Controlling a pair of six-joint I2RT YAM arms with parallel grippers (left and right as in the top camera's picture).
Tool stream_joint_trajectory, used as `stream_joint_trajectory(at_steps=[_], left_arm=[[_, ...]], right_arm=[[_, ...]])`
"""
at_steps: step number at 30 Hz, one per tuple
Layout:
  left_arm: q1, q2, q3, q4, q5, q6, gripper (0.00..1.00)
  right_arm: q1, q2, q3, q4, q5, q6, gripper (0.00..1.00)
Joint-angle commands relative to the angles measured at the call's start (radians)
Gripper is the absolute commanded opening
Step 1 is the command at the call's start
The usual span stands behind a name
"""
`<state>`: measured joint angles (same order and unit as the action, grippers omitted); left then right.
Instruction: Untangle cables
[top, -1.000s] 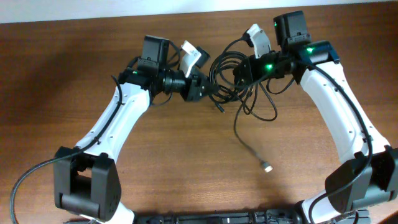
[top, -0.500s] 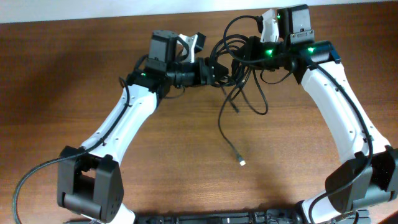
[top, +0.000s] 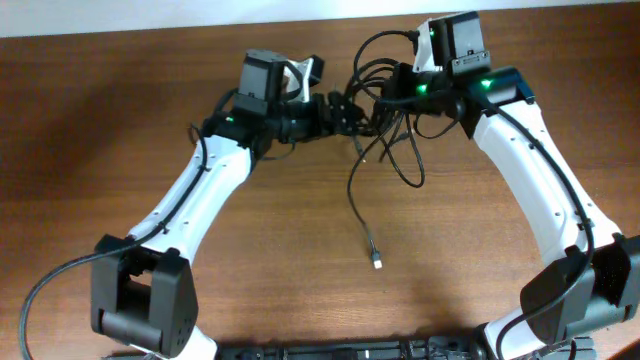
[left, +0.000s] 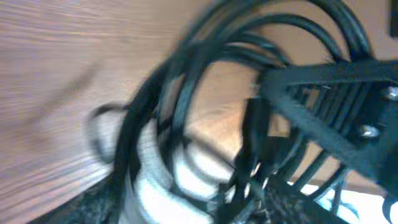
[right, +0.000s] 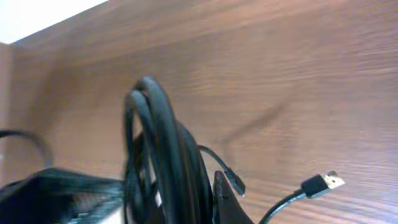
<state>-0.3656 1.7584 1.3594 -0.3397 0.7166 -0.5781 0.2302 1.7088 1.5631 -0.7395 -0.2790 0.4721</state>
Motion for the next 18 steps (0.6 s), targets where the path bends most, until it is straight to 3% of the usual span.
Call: stream_joint_trajectory(at_steps=[1, 3, 5, 7, 10, 15, 18], left_arm=[[0.04, -0.002, 0.014, -0.03, -0.06, 0.03, 0.74], [0.041, -0.002, 0.014, -0.052, -0.064, 0.029, 0.69], [0.032, -0.002, 0.014, -0.049, -0.011, 0.021, 0.5], [0.014, -0.002, 0.014, -0.011, 0.054, 0.003, 0.38], [-0.019, -0.002, 0.014, 0.015, 0.058, -0.067, 0.35], [-0.077, 0.009, 0.014, 0.021, 0.045, -0.132, 0.45], [-0.112, 0.045, 0.014, 0.046, 0.046, -0.179, 0.43]], right_arm=[[0.005, 0.004, 0.006, 0.007, 0.185, 0.02, 0.04], [0.005, 0.004, 0.006, 0.015, 0.19, 0.019, 0.04], [0.005, 0.004, 0.006, 0.012, 0.168, 0.019, 0.04], [0.006, 0.004, 0.006, 0.011, 0.134, 0.019, 0.04], [0.006, 0.004, 0.006, 0.011, 0.102, 0.028, 0.04], [0.006, 0.004, 0.006, 0.013, 0.044, 0.035, 0.04], [0.006, 0.004, 0.006, 0.011, 0.008, 0.039, 0.04]])
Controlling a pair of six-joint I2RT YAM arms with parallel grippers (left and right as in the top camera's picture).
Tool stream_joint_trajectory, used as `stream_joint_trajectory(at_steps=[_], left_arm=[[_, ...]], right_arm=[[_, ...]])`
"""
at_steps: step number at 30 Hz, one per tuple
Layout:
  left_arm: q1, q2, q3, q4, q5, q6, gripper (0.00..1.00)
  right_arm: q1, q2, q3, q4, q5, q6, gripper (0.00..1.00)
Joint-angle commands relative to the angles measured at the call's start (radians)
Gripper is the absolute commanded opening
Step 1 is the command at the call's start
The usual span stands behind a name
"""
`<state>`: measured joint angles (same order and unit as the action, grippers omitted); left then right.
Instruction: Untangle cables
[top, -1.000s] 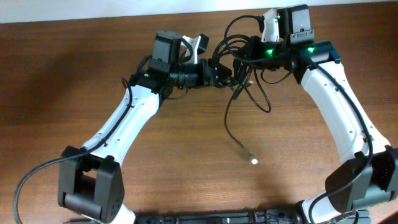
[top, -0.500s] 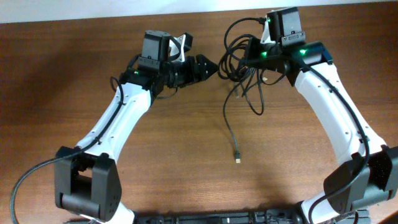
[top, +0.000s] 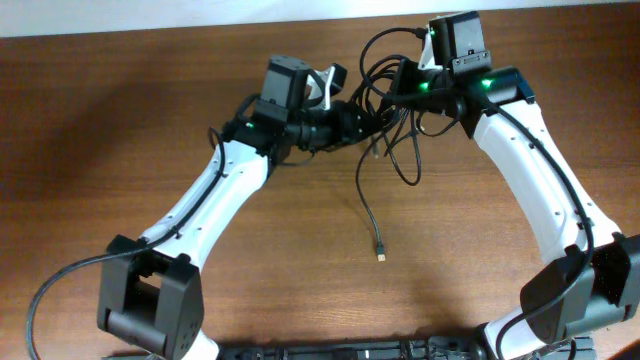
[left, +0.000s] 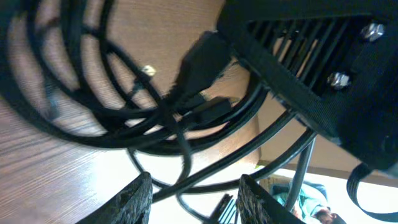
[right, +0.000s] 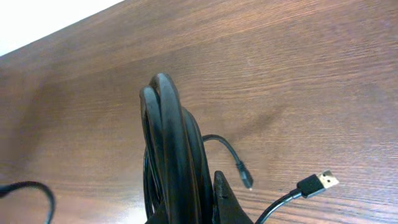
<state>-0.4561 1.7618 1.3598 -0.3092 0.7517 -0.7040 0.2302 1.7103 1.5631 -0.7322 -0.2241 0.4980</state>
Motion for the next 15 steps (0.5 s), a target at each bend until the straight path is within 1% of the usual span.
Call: stream_joint_trajectory(at_steps=[1, 3, 6, 7, 12, 15], left_arm=[[-0.028, 0.056, 0.014, 0.022, 0.011, -0.064, 0.42], [-0.042, 0.076, 0.014, 0.037, 0.011, -0.071, 0.4], [-0.058, 0.098, 0.014, 0.098, 0.006, -0.07, 0.36], [-0.058, 0.098, 0.014, 0.127, -0.016, -0.069, 0.35], [-0.045, 0.098, 0.014, 0.152, -0.087, -0.065, 0.38], [-0.044, 0.098, 0.014, 0.141, -0.118, -0.065, 0.37]], right_arm=[[0.006, 0.002, 0.006, 0.004, -0.056, 0.013, 0.04], [0.006, 0.002, 0.006, 0.003, -0.058, 0.013, 0.04], [0.006, 0.002, 0.006, -0.001, -0.058, 0.013, 0.04], [0.006, 0.002, 0.006, -0.007, -0.058, 0.013, 0.04], [0.006, 0.002, 0.006, -0.02, -0.058, 0.013, 0.04], [0.006, 0.002, 0.006, -0.018, -0.105, 0.013, 0.04]])
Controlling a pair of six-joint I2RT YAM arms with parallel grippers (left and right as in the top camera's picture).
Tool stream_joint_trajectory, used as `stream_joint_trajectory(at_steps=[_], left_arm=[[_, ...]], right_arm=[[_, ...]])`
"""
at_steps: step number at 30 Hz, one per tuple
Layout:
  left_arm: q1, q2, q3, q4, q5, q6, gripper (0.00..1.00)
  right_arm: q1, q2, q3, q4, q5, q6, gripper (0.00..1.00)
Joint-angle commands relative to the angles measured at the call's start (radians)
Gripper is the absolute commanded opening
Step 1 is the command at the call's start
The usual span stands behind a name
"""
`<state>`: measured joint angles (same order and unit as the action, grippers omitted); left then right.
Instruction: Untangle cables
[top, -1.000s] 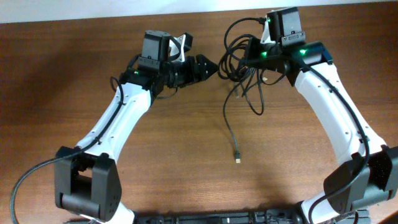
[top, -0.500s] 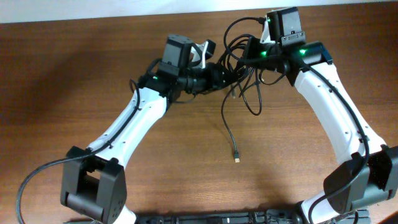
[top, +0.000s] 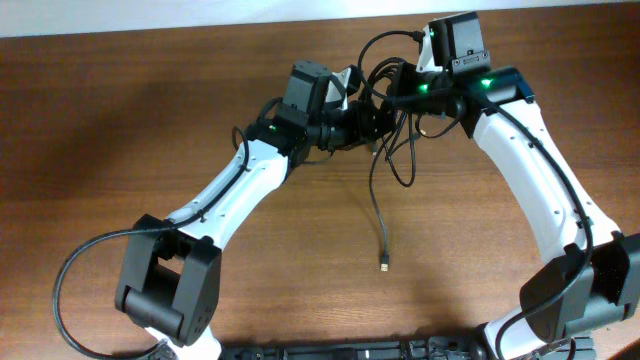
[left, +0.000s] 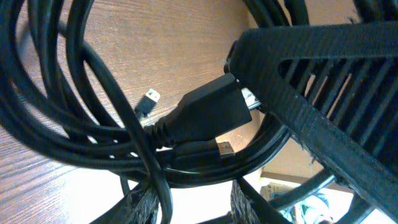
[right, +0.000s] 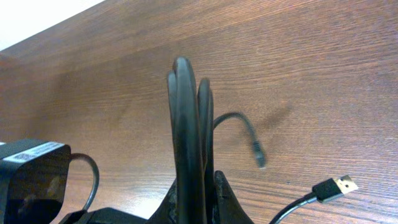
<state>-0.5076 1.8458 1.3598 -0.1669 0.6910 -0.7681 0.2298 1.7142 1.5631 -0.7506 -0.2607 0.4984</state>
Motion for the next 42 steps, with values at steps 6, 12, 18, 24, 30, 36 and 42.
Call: stream_joint_trajectory(at_steps=[6, 12, 18, 24, 30, 36, 42], left_arm=[[0.008, 0.014, 0.014, -0.033, -0.109, 0.031, 0.0], [0.062, -0.007, 0.014, -0.111, -0.112, 0.225, 0.0], [0.227, -0.156, 0.014, -0.333, -0.105, 0.292, 0.0], [0.301, -0.255, 0.014, -0.538, -0.112, 0.291, 0.0], [0.294, -0.256, 0.014, -0.635, -0.108, 0.304, 0.58], [0.294, -0.256, 0.014, -0.633, -0.114, 0.396, 0.67], [0.294, -0.254, 0.014, -0.623, -0.202, 0.54, 0.73]], right_arm=[[0.006, -0.002, 0.006, -0.002, -0.074, 0.012, 0.04], [0.004, -0.002, 0.006, -0.084, 0.087, 0.013, 0.04], [0.005, -0.002, 0.006, -0.188, 0.326, 0.061, 0.04], [0.005, -0.002, 0.006, -0.189, 0.327, 0.061, 0.04], [0.006, -0.002, 0.006, -0.082, 0.014, -0.199, 0.04], [-0.01, -0.002, 0.006, -0.221, -0.128, -0.389, 0.08], [-0.076, -0.001, 0.006, -0.343, 0.185, -0.249, 0.42]])
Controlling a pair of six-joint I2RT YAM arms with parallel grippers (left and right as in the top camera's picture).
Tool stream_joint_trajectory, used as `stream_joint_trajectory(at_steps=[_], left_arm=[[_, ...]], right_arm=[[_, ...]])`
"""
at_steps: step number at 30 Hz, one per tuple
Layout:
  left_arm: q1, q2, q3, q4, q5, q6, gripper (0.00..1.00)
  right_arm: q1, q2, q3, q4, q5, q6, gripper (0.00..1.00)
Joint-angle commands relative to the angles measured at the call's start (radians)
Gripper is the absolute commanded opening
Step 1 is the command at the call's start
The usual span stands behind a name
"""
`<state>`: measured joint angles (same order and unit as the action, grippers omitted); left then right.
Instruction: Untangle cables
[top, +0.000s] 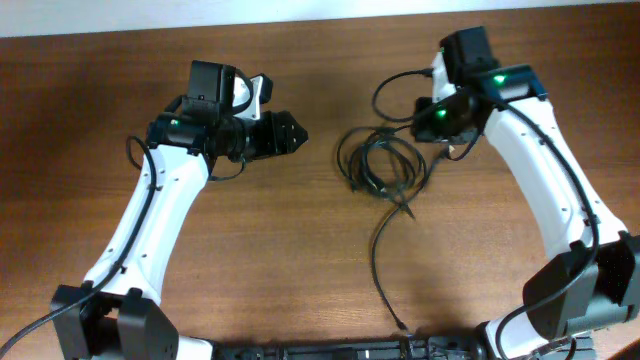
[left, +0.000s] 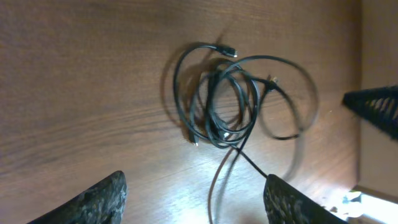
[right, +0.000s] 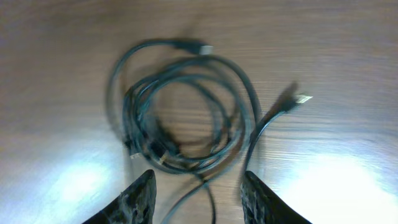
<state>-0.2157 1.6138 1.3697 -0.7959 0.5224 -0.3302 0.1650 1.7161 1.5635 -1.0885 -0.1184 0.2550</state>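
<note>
A tangle of thin black cables (top: 385, 165) lies in loose loops on the wooden table (top: 300, 260); one long tail (top: 378, 260) runs to the front edge. In the right wrist view the same loops (right: 180, 118) lie below the camera, with a USB plug (right: 303, 98) to their right. My right gripper (top: 428, 122) hovers over the tangle's right side, open and holding nothing (right: 199, 199). My left gripper (top: 295, 135) is well left of the tangle, open and holding nothing (left: 193, 205). Seen from the left wrist, the cables (left: 221, 106) lie ahead of the fingers.
A pale wall strip borders the table's far edge (top: 320, 8). Bare wood lies left of and in front of the tangle. The arms' bases sit at the front corners.
The right gripper has let go of the cable bundle, which now lies spread on the table. The left gripper has moved out of the loops to the left. Both are open.
The right gripper held the cable bundle off the table at the back centre, with the left gripper among its loops. At each following moment the left gripper was further right and deeper in the loops. Now the cables lie loose on the table and the grippers are apart.
</note>
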Motion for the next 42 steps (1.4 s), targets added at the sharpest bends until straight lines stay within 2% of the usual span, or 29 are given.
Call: stream_joint_trajectory(at_steps=[1, 3, 7, 11, 15, 18, 24, 25, 26, 28, 30, 33, 36, 38, 42], left_arm=[[0.0, -0.021, 0.004, 0.011, -0.034, 0.128, 0.74], [-0.017, -0.013, 0.003, 0.033, -0.034, 0.199, 0.75], [-0.094, 0.046, 0.003, 0.105, -0.029, 0.333, 0.82], [-0.174, 0.145, 0.003, 0.206, -0.029, 0.373, 0.89], [-0.232, 0.258, 0.003, 0.34, -0.029, 0.38, 0.87], [-0.27, 0.339, 0.003, 0.433, 0.021, 0.385, 0.79], [-0.342, 0.468, 0.003, 0.617, 0.03, 0.384, 0.78], [-0.343, 0.481, 0.003, 0.645, 0.009, 0.384, 0.69], [-0.343, 0.487, 0.003, 0.649, -0.021, 0.384, 0.54], [-0.337, 0.49, 0.004, 0.628, -0.084, 0.384, 0.0], [-0.308, 0.453, 0.008, 0.626, -0.076, 0.383, 0.0], [-0.227, 0.264, 0.026, 0.6, -0.014, 0.345, 0.0], [-0.113, -0.006, 0.034, 0.613, 0.176, 0.214, 0.0], [-0.056, -0.113, 0.034, 0.612, 0.319, 0.202, 0.0], [-0.001, -0.209, 0.034, 0.657, 0.5, 0.152, 0.0]], right_arm=[[-0.009, -0.003, 0.005, -0.016, 0.046, -0.019, 0.42], [-0.008, -0.002, 0.002, -0.018, 0.048, -0.019, 0.43], [-0.008, -0.002, -0.032, -0.037, 0.052, -0.019, 0.52], [-0.008, -0.002, -0.077, -0.037, 0.089, -0.019, 0.56], [-0.009, 0.007, -0.101, -0.029, 0.092, -0.019, 0.63], [-0.009, 0.007, -0.101, -0.03, 0.089, -0.018, 0.63], [-0.026, 0.007, -0.101, -0.024, 0.109, 0.036, 0.61], [-0.043, 0.007, -0.101, -0.029, 0.108, 0.043, 0.57], [-0.063, 0.007, -0.101, -0.034, 0.108, 0.058, 0.56], [-0.125, 0.007, -0.101, -0.042, 0.092, 0.076, 0.56], [-0.178, 0.007, -0.101, -0.044, 0.042, 0.067, 0.57], [-0.192, 0.007, -0.101, -0.036, -0.058, -0.025, 0.61], [-0.189, 0.007, -0.101, 0.005, -0.177, -0.094, 0.64], [-0.189, 0.007, -0.101, 0.039, -0.214, -0.094, 0.64], [-0.175, 0.007, -0.101, 0.094, -0.338, -0.095, 0.65]])
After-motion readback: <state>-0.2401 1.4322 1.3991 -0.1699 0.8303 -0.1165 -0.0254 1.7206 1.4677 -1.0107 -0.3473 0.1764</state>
